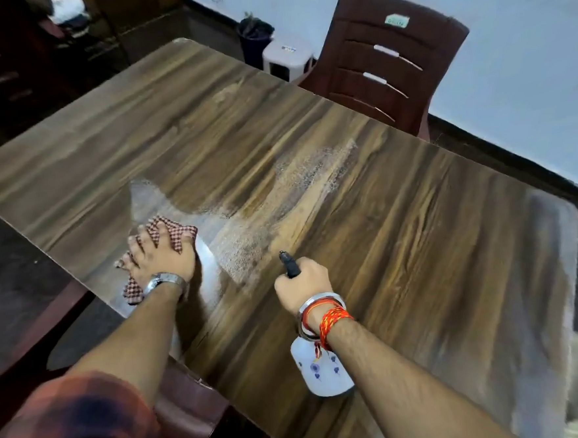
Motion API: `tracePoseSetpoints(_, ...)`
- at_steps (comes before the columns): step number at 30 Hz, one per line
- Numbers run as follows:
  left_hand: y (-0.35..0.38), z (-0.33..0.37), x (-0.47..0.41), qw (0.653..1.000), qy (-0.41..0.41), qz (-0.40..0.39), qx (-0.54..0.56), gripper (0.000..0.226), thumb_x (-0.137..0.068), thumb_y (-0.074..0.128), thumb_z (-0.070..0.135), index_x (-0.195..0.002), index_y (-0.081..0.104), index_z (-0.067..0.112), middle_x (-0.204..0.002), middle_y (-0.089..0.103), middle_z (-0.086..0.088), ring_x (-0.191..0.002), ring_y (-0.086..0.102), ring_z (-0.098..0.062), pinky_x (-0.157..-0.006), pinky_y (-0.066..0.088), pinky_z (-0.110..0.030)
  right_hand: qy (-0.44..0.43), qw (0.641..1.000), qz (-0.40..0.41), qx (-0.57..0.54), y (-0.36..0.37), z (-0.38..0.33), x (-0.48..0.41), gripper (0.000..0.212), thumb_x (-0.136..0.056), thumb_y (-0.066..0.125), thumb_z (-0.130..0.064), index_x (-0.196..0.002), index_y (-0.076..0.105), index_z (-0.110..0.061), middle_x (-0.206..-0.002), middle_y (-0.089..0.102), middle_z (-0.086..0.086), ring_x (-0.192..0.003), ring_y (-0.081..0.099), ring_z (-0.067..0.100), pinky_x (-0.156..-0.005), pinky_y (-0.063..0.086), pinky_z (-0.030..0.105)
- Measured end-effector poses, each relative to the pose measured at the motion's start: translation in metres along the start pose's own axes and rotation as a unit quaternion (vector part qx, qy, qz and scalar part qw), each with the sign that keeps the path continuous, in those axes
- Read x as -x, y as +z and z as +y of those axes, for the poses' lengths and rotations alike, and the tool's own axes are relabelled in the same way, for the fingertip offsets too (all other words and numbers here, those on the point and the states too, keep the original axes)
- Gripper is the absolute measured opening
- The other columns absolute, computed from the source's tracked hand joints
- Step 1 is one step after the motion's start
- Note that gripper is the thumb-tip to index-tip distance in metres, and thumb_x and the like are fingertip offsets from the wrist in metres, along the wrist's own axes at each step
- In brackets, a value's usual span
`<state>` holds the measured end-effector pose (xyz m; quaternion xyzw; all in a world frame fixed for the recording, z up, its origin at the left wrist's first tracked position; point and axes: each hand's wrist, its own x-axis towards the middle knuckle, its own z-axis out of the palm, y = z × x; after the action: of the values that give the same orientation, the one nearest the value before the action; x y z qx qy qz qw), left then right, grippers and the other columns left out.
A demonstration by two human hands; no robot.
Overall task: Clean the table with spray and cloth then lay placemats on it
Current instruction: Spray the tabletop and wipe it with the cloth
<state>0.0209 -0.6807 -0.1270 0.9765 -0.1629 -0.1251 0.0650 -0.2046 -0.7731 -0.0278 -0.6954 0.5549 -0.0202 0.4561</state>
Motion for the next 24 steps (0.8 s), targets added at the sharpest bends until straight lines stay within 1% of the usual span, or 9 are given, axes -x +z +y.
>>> tracePoseSetpoints(3,-0.008,-0.002,-0.025,1.0,-0.011,0.002,-0.006,0.069,-0.094,0.021,0.063,-0.154,0.015,0.03,-0.163,0.004,-0.003,-0.149,0.0,-0.028,-0.119,-0.001,-0.048,0.016,0.999,0.027,-0.036,-0.014,0.004,-0.012,0.008,-0.077,0.052,-0.015,-0.074,0.052,-0.008,-0.081,0.057,0.012,-0.072,0.054,0.034,-0.065,0.048,0.035)
tracePoseSetpoints(6,-0.007,0.011,-0.047,1.0,-0.015,0.005,-0.005,0.067,-0.096,0.018,0.061,-0.154,0.015,0.03,-0.163,0.004,-0.003,-0.149,0.0,-0.029,-0.119,-0.001,-0.049,-0.016,0.997,0.044,-0.062,-0.034,0.007,-0.037,0.012,-0.074,0.05,-0.02,-0.077,0.054,-0.009,-0.085,0.062,0.016,-0.077,0.062,0.04,-0.072,0.056,0.045)
tracePoseSetpoints(9,-0.005,0.033,-0.055,0.999,-0.034,0.013,-0.001,0.067,-0.095,0.016,0.061,-0.154,0.016,0.029,-0.163,0.006,-0.004,-0.149,0.001,-0.029,-0.119,0.0,-0.049,-0.018,0.998,0.037,-0.045,-0.051,0.009,-0.06,0.012,-0.079,0.052,-0.017,-0.084,0.055,-0.006,-0.096,0.062,0.019,-0.089,0.059,0.04,-0.077,0.051,0.042)
tracePoseSetpoints(12,-0.004,0.059,-0.067,1.0,-0.021,0.015,-0.008,0.067,-0.095,0.016,0.061,-0.154,0.014,0.029,-0.163,0.005,-0.004,-0.149,0.002,-0.03,-0.119,0.0,-0.049,-0.02,0.997,0.043,-0.068,-0.064,0.008,-0.082,0.01,-0.08,0.053,-0.016,-0.083,0.053,-0.007,-0.098,0.061,0.019,-0.089,0.057,0.038,-0.076,0.046,0.039)
tracePoseSetpoints(15,-0.003,0.101,-0.078,1.0,0.024,0.005,-0.019,0.068,-0.095,0.016,0.062,-0.154,0.013,0.029,-0.163,0.002,-0.003,-0.149,0.001,-0.029,-0.119,0.001,-0.049,-0.015,0.995,0.06,-0.081,-0.076,0.002,-0.099,0.009,-0.081,0.053,-0.017,-0.08,0.05,-0.008,-0.099,0.06,0.021,-0.085,0.055,0.036,-0.072,0.041,0.036)
tracePoseSetpoints(17,0.003,0.141,-0.08,0.997,0.073,-0.004,-0.022,0.069,-0.094,0.015,0.062,-0.155,0.011,0.03,-0.163,0.0,-0.001,-0.149,0.0,-0.028,-0.119,0.001,-0.049,-0.011,0.993,0.077,-0.089,-0.084,-0.002,-0.112,0.009,-0.081,0.053,-0.017,-0.08,0.051,-0.008,-0.099,0.061,0.021,-0.086,0.056,0.038,-0.071,0.042,0.036)
tracePoseSetpoints(20,0.017,0.206,-0.072,0.989,0.148,-0.008,-0.031,0.066,-0.095,0.016,0.059,-0.155,0.009,0.031,-0.163,-0.002,0.0,-0.149,-0.002,-0.027,-0.119,-0.001,-0.048,-0.011,0.991,0.093,-0.093,-0.094,-0.009,-0.13,0.011,-0.078,0.052,-0.02,-0.081,0.051,-0.009,-0.098,0.062,0.021,-0.088,0.06,0.041,-0.077,0.052,0.043)
tracePoseSetpoints(22,0.027,0.245,-0.063,0.982,0.184,-0.01,-0.035,0.066,-0.095,0.018,0.058,-0.154,0.012,0.031,-0.163,0.0,-0.001,-0.149,0.0,-0.028,-0.119,-0.001,-0.048,-0.013,0.989,0.109,-0.095,-0.101,-0.015,-0.139,0.017,-0.075,0.051,-0.025,-0.081,0.053,-0.009,-0.097,0.062,0.02,-0.087,0.061,0.042,-0.08,0.053,0.049)
tracePoseSetpoints(24,0.036,0.281,-0.05,0.974,0.224,-0.01,-0.04,0.065,-0.095,0.021,0.057,-0.154,0.015,0.031,-0.163,0.005,-0.001,-0.149,0.002,-0.028,-0.119,0.0,-0.048,-0.017,0.987,0.131,-0.089,-0.109,-0.017,-0.145,0.024,-0.074,0.052,-0.027,-0.086,0.057,-0.007,-0.097,0.063,0.02,-0.09,0.059,0.042,-0.083,0.051,0.049)
